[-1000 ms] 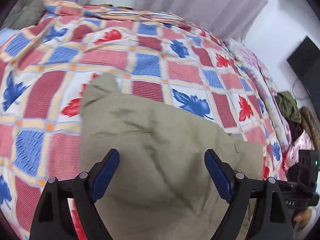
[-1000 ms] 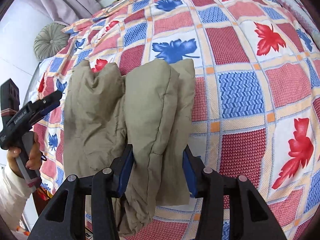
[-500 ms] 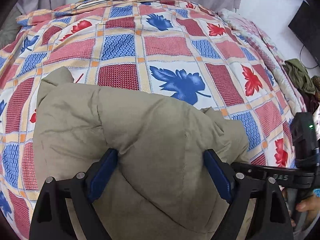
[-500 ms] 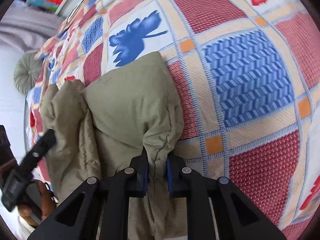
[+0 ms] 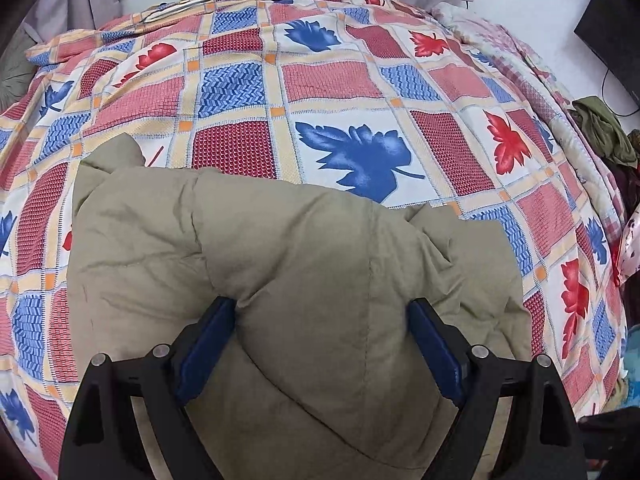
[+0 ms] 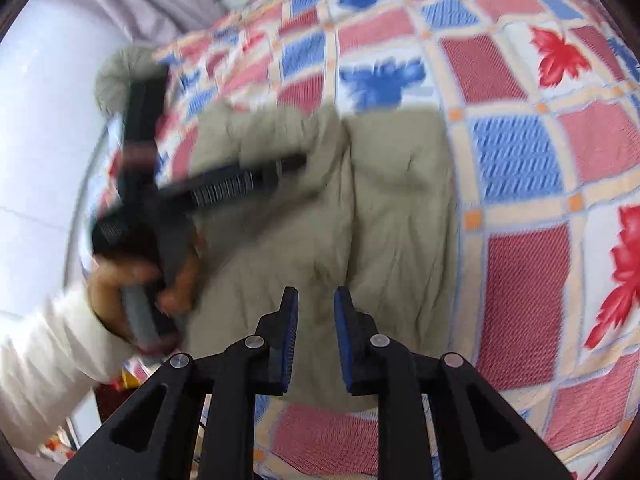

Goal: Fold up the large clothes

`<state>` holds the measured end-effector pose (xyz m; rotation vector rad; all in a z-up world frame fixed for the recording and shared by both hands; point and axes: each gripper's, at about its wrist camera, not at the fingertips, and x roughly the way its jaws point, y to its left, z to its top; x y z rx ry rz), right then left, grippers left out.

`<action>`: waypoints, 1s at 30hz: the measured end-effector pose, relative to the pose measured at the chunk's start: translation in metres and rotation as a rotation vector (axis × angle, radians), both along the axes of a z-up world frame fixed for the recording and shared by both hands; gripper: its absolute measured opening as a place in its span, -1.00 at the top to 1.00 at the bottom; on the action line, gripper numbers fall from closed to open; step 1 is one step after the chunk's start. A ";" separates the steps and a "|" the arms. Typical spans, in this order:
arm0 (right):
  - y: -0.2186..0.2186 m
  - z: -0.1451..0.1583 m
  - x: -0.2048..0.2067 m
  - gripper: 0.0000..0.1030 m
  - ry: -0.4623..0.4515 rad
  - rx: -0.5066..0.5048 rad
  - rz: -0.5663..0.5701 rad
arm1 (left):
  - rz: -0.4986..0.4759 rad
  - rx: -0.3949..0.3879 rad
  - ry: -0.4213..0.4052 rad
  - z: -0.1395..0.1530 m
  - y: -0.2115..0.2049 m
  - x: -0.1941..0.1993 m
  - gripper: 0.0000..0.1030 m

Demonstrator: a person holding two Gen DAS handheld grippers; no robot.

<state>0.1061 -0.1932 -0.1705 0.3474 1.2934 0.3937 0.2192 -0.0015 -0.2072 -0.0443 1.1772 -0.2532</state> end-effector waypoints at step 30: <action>-0.008 -0.032 -0.027 0.62 0.024 0.002 -0.131 | 0.242 0.002 0.012 0.004 0.098 -0.124 -0.72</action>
